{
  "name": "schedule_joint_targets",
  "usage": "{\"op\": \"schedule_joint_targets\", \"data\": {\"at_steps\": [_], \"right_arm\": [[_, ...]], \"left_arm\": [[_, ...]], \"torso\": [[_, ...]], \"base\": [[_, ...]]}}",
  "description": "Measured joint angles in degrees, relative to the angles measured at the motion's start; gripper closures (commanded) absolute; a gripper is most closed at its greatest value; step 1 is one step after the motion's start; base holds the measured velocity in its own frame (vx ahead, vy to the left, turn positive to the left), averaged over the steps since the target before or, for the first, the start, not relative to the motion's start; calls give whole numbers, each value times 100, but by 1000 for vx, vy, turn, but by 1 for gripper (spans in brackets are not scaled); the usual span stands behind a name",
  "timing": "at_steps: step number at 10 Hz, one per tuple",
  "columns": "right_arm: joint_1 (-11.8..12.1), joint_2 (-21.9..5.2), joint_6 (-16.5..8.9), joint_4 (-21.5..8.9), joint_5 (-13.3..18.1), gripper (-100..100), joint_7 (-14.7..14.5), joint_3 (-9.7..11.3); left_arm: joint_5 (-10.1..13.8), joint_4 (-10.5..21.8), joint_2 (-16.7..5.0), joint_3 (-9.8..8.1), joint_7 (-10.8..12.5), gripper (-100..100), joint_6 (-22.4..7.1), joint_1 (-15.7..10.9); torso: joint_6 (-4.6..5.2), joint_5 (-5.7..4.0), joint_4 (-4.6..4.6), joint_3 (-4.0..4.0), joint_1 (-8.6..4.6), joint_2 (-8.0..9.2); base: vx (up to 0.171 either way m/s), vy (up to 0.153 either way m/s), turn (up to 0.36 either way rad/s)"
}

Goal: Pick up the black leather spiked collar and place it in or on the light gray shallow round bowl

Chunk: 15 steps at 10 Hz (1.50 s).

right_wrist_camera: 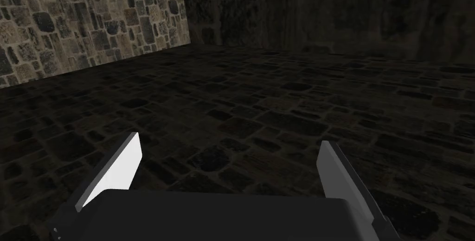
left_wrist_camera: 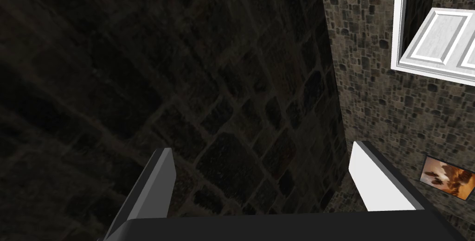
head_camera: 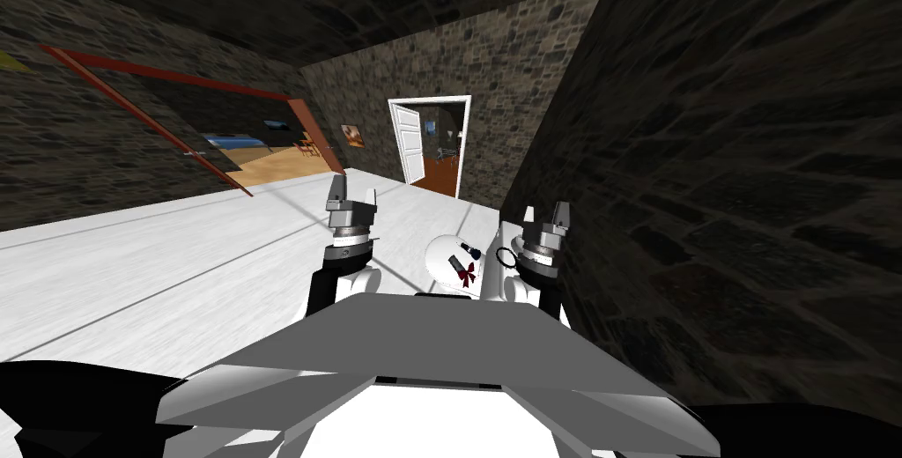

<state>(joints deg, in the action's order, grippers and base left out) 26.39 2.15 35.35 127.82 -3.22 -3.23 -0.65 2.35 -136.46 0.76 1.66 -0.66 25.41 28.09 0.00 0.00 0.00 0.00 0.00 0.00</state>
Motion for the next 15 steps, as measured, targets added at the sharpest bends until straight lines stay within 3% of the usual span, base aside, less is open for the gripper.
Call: {"op": "schedule_joint_targets", "data": {"at_steps": [6,9,11,13,15], "right_arm": [[65,-887,-292,-343,345,-100,-256,-42],[-30,-1272,-482,-875,758,-100,-525,24],[4,-1497,-671,-909,901,-100,-573,-2],[-116,-1801,-915,-1207,1236,-100,-716,65],[-183,-2019,-994,-1534,1445,-100,-795,87]], "left_arm": [[0,0,1,1,0,0,0,0],[0,0,2,2,0,0,0,0],[0,0,2,2,0,0,0,-1],[0,0,2,2,0,0,0,-1],[0,0,2,2,0,0,0,0]], "torso": [[-1,13,2,6,60,10],[-2,21,-1,-3,94,-6],[-2,17,2,5,73,10],[-2,23,0,1,97,2],[-2,24,-3,-9,105,-16]], "base": [[-28,113,29],[3,222,48],[-12,215,79],[7,260,61],[65,293,67]]}}
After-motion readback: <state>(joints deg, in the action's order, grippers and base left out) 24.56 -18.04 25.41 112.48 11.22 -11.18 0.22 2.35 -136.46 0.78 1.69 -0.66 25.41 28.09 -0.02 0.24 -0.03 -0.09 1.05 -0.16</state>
